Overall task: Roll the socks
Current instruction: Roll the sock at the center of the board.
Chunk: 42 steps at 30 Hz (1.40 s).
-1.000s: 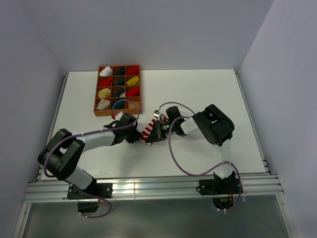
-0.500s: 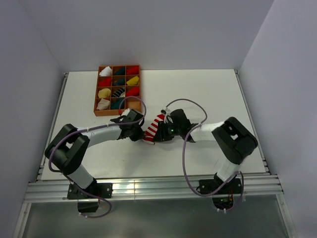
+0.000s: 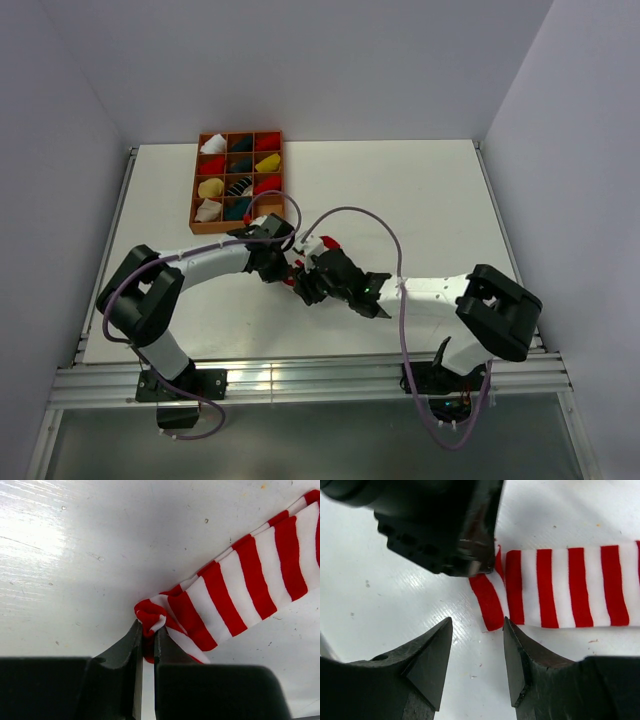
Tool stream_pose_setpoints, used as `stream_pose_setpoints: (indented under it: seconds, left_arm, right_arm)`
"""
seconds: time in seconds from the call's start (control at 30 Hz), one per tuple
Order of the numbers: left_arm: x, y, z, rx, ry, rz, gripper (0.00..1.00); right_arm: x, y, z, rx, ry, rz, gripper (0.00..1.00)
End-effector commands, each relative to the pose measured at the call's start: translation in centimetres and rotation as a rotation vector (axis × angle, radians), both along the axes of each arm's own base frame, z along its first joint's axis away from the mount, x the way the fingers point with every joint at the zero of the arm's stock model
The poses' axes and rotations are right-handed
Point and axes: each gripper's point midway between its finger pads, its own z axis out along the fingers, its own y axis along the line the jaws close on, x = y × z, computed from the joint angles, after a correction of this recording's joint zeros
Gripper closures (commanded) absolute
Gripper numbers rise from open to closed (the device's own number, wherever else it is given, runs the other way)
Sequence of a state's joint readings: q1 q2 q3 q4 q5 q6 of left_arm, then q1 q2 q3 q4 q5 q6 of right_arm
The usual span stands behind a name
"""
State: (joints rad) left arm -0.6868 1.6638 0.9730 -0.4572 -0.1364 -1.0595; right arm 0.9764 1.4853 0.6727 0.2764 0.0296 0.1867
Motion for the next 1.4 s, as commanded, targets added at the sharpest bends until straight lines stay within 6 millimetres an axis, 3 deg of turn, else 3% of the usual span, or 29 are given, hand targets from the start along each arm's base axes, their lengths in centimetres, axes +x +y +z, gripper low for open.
stream_pose_setpoints:
  seconds: [0.0,0.3,0.67,0.83,0.93,1.03,1.07,1.17,1.37]
  left_arm:
    - [-0.4,0.6,-0.2,0.053,0.026,-0.031,1.0]
    - [-0.3,0.2,0.1,0.037,0.026,-0.042,1.0]
    - [-0.6,0.0,-0.3,0.026,0.038,-0.051,1.0]
    - [-0.7,0.0,-0.2,0.024,0.036,-0.053,0.99]
    - [-0.7,0.0,-0.1,0.025,0.036,-0.054,0.99]
    - [-0.6,-0.3,-0.1,0.01,0.034,-0.057,1.0]
    - [-0.5,-0.3,-0.1,0.004,0.036,-0.052,1.0]
    - [-0.4,-0.7,0.2,-0.017,0.029,-0.046,0.99]
    - [0.6,0.2,2.2,-0.036,-0.046,0.038,0.82]
  right_arm:
    - [1.6,1.1,0.9,-0.062,-0.144,-0.014,0.48]
    - [0.6,3.2,-1.1,-0.153,-0.208,0.011,0.48]
    - [1.4,3.5,-1.7,-0.197,-0.248,-0.022,0.48]
    - [1.5,3.0,-3.7,-0.252,-0.229,-0.029,0.49]
    - [1.3,2.4,-5.2,-0.291,-0.21,-0.034,0.55]
    - [1.0,1.9,-6.4,-0.327,-0.18,-0.034,0.74]
    - [1.0,1.8,-6.8,-0.335,-0.17,-0.04,0.84]
    - [0.7,1.2,-8.1,-0.37,-0.124,-0.048,1.0]
    - [-1.0,1.3,-8.7,-0.265,0.091,0.039,1.0]
